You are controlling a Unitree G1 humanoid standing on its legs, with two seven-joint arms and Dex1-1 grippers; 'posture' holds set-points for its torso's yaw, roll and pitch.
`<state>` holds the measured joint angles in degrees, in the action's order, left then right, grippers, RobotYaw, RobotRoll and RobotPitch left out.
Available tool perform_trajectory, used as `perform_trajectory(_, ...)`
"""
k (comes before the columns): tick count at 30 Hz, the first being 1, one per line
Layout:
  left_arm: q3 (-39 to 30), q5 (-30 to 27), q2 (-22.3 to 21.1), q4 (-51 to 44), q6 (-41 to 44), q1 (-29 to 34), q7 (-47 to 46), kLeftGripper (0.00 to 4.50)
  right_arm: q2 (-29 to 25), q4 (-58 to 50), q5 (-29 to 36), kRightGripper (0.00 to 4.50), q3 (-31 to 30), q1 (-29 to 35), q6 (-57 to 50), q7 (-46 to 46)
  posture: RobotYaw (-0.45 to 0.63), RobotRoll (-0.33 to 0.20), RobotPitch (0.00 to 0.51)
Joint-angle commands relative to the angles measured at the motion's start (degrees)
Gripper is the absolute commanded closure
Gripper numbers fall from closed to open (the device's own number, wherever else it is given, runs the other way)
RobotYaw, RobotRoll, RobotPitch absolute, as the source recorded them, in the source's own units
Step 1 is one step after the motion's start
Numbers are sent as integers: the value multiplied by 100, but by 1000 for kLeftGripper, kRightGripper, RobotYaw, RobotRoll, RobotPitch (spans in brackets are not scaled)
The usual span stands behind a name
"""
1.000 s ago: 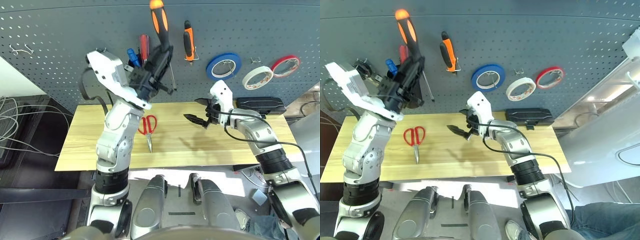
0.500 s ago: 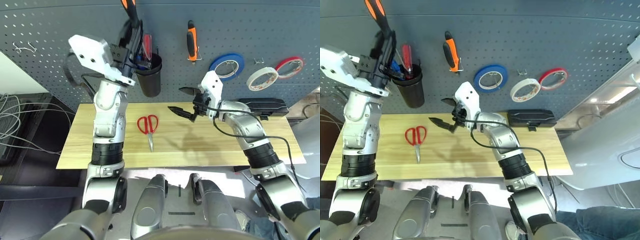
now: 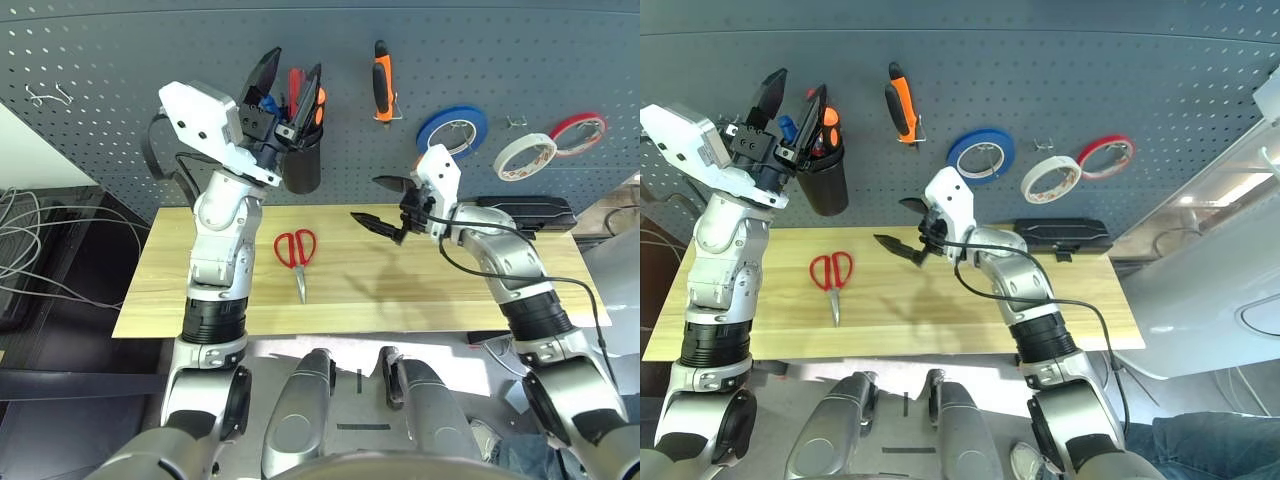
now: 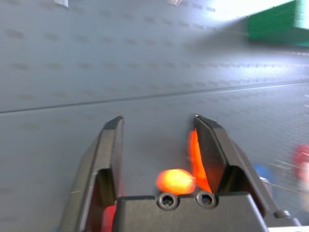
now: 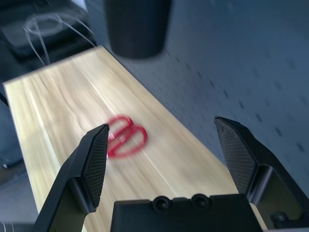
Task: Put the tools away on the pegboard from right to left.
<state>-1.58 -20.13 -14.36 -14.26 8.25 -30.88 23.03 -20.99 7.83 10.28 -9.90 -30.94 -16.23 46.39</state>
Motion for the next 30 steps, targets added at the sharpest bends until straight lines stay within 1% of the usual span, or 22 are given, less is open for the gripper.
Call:
perform_trajectory(1, 572, -289, -259, -470, 1145, 306, 388, 826, -315, 269, -202, 0, -79, 347, -191, 96, 91, 0, 206)
perform_trajectory(2, 680, -350, -329, -523, 1474, 364, 417, 725, -409, 374, -300, 0, -140, 439, -146, 93, 89, 0, 206)
perform_trajectory(3, 734, -392, -369, -553, 1698, 387, 424, 522, -457, 442, -367, 0, -175, 487, -101, 92, 90, 0, 206)
perform_trajectory(4, 759, -416, -393, -575, 1842, 396, 424, 422, -477, 483, -406, 0, -189, 510, -70, 87, 90, 0, 206)
perform_trajectory(5, 828, -434, -436, -578, 1966, 434, 502, 226, -498, 519, -439, 0, -211, 543, -73, 101, 87, 0, 206)
perform_trajectory(7, 866, -695, -410, -517, 2753, 564, 418, 50, -457, 572, -456, 0, -171, 596, -108, 44, 83, 0, 207)
perform_trajectory(9, 995, -783, -442, -486, 3198, 745, 464, 50, -430, 618, -486, 0, -163, 607, -127, 26, 83, 0, 206)
perform_trajectory(13, 1170, -550, -497, -24, 3975, 1074, 190, 50, -348, 749, -551, 0, -157, 567, -215, -89, 82, 0, 205)
perform_trajectory(14, 1213, -360, -522, 231, 3926, 1106, 103, 50, -316, 801, -575, 0, -173, 534, -285, -118, 79, 0, 205)
perform_trajectory(16, 1040, -107, -392, 847, 4057, 1145, -331, 50, -225, 936, -624, 0, -205, 455, -339, -183, 81, 0, 205)
perform_trajectory(18, 960, 110, -358, 1221, 4033, 1164, -566, 50, -136, 1051, -672, 0, -217, 390, -338, -227, 79, 0, 205)
perform_trajectory(21, 697, 462, -331, 1932, 3644, 1272, -934, 50, 70, 1264, -743, 0, -287, 289, -230, -277, 77, 0, 209)
perform_trajectory(26, 50, 804, -230, 2953, 3155, 1257, -1630, 50, 310, 1467, -818, 0, -389, 178, -101, -267, 87, 0, 217)
perform_trajectory(30, -447, 925, -111, 3871, 2752, 1011, -2092, 50, 421, 1512, -871, 0, -423, 147, -41, -228, 103, 0, 225)
